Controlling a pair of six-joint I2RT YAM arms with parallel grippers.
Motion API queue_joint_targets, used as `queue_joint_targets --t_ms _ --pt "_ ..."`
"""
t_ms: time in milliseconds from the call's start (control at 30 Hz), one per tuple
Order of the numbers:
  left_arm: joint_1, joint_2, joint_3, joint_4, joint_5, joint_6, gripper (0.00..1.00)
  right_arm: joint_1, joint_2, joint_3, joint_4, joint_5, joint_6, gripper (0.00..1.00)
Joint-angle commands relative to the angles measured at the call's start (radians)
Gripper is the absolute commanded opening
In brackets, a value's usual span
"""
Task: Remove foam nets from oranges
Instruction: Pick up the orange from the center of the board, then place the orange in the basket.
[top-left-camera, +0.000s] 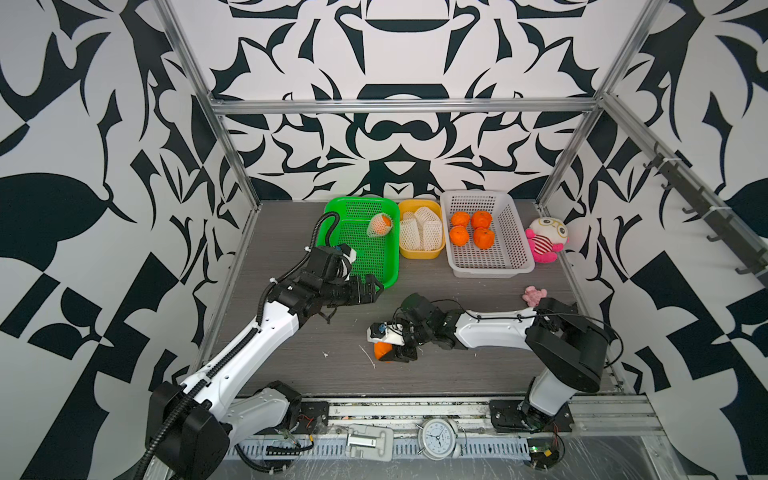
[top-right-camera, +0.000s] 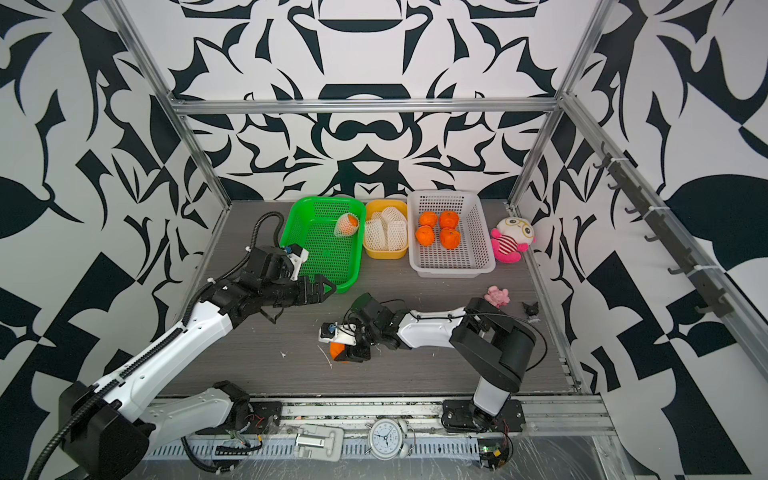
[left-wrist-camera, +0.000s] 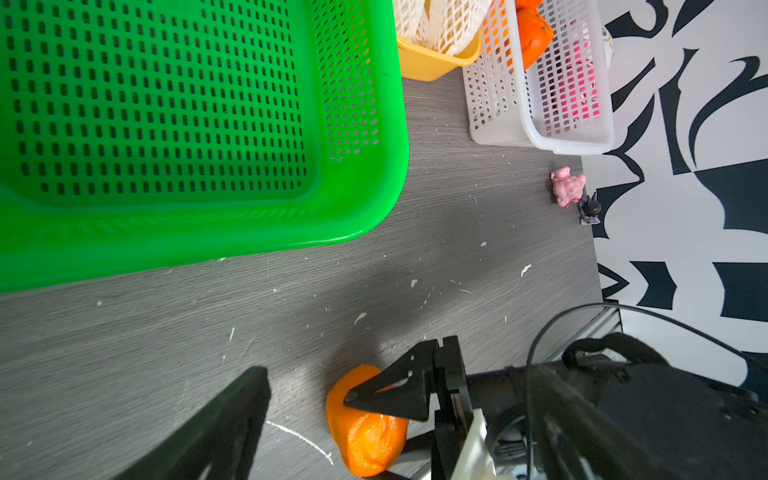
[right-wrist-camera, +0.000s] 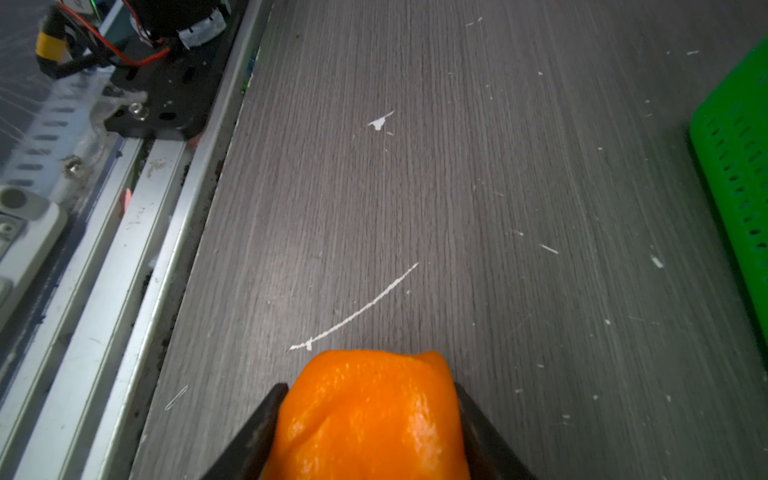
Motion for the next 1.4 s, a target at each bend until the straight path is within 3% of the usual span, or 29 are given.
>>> queue_joint_targets --t_ms 0,333,667,933,1167,1367 --pt "0.012 -0.031 0.003 -0.036 -0.019 0.007 0.99 0.005 -0.082 0.045 -0.058 0.044 0.02 0.54" --pt "0.023 -0.059 0.023 -0.048 -0.041 0.011 0.99 -0.045 -0.32 0.09 -0.254 0.292 0.117 0.46" --pt "0.033 -0.006 0.085 -0.05 -0.047 0.036 0.99 -0.414 -0.479 0.203 -0.377 0.446 0.332 0.37" --pt "0.05 0.089 0.177 -0.068 -0.021 0.058 0.99 -0.715 -0.359 0.294 -0.356 0.452 0.529 0.29" --pt "0.058 0.134 0.202 -0.061 -0.01 0.062 1.0 -0.835 -0.178 0.37 -0.358 0.394 0.607 0.29" --pt "0.063 0.188 0.223 -0.068 -0.002 0.066 0.99 -0.86 -0.033 0.397 -0.326 0.318 0.671 0.31"
